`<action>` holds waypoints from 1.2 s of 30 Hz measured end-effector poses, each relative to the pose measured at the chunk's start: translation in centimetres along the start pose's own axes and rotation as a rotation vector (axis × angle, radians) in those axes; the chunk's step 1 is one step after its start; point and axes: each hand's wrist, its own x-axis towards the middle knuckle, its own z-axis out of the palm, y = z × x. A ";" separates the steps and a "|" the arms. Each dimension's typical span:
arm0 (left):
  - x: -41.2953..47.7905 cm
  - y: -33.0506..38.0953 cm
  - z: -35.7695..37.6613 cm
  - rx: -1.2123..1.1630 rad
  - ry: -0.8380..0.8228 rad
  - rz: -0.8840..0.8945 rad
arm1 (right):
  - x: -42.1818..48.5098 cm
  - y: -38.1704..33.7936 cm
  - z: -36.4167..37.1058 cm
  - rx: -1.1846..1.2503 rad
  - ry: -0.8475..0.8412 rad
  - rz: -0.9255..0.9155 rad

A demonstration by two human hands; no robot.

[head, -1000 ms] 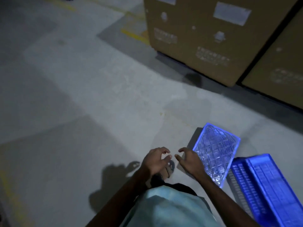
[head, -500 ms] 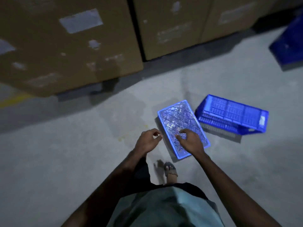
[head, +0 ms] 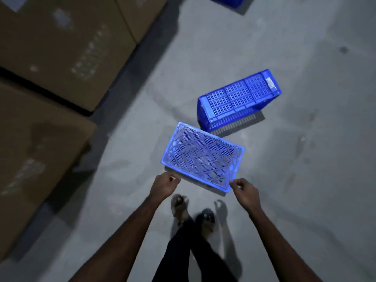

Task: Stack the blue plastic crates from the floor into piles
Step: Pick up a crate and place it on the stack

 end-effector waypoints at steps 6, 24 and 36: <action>13.6 -5.3 4.7 0.185 0.023 0.033 | 12.5 8.2 7.7 0.050 -0.068 0.090; 45.8 -13.9 12.3 0.089 0.483 0.164 | 41.4 19.9 20.3 0.440 0.869 0.119; 45.8 -10.6 10.9 -0.625 0.087 0.078 | 40.8 18.8 16.4 0.902 0.275 0.125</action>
